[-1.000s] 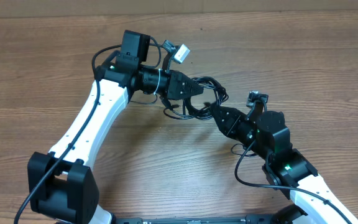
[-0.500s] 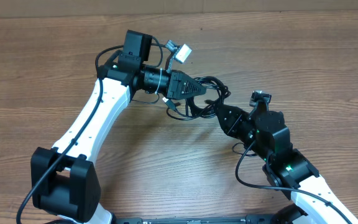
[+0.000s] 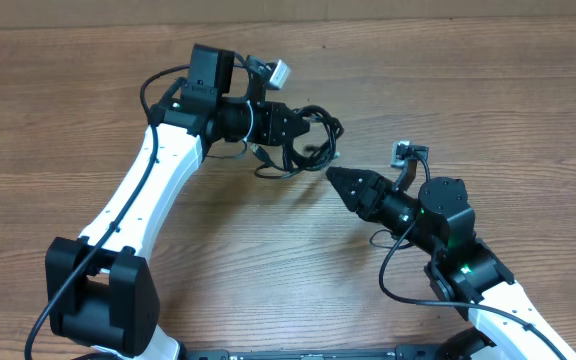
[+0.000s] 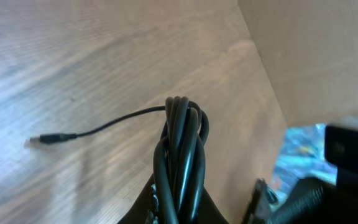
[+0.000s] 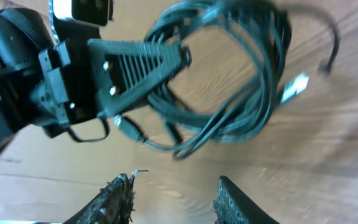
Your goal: Untangle cables
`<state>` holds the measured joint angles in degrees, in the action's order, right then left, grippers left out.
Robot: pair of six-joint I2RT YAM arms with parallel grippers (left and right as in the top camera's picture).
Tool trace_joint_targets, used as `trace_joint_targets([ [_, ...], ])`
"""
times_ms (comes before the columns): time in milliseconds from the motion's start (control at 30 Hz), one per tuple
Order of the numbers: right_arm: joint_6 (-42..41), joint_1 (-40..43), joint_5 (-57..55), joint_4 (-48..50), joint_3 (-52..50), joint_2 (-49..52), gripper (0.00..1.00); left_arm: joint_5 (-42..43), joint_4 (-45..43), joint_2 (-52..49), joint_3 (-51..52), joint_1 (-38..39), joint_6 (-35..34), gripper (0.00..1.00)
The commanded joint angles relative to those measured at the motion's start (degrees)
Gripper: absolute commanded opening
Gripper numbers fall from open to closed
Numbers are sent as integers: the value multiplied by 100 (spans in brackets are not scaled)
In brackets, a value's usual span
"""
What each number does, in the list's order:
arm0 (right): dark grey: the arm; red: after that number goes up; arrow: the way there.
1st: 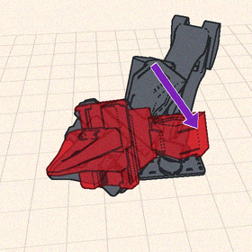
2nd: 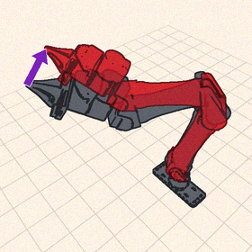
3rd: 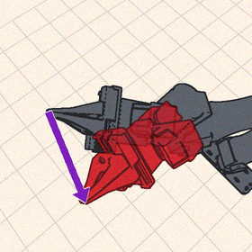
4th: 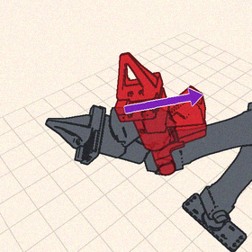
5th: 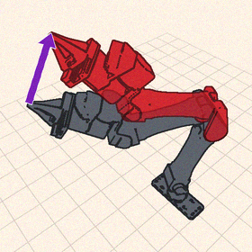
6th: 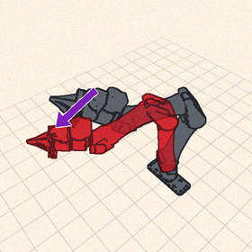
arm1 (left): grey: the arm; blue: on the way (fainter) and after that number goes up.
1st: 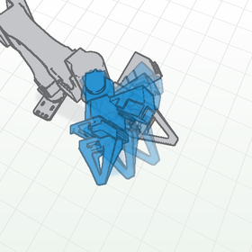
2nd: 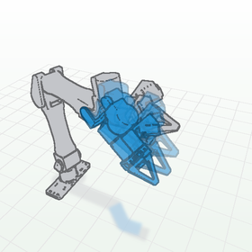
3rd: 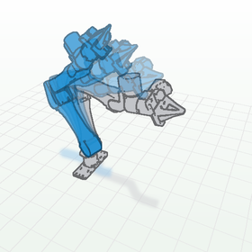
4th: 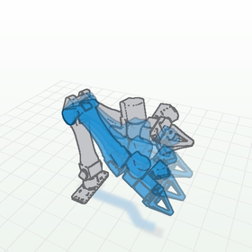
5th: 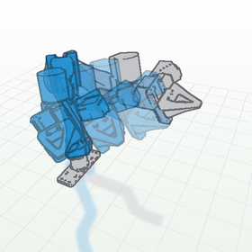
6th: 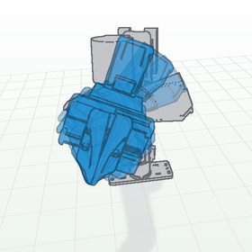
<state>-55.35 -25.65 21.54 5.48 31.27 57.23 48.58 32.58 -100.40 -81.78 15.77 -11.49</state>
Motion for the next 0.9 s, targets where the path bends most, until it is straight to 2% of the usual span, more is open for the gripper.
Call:
trace_joint_targets([
  [0, -1071, -146, 227, 46, -33, 122, 43, -160, -223, 151, -87, 192, -140, 4],
  [200, -1665, -435, -101, 175, -33, 782, 44, -166, -284, 151, -87, 549, -138, 4],
  [333, -1672, -551, -116, 588, -33, 1167, 44, -249, -269, 151, -87, 638, -140, 4],
  [467, -2068, -551, -391, 586, -33, 1355, 42, -247, -240, 153, -87, 643, -140, 4],
  [533, -2181, -551, -529, 581, -33, 1408, 36, -240, -245, 153, -87, 643, -144, 4],
  [600, -2184, -551, -656, 527, -33, 1456, 32, -153, -251, 153, -87, 643, -146, 4],
  [733, -2179, -551, -1178, 188, -33, 1482, 32, 293, -247, 153, -87, 636, -146, 5],
  [867, -2114, -546, -1401, 457, -33, 1482, 32, 549, -216, 153, -87, 638, -192, 4],
])
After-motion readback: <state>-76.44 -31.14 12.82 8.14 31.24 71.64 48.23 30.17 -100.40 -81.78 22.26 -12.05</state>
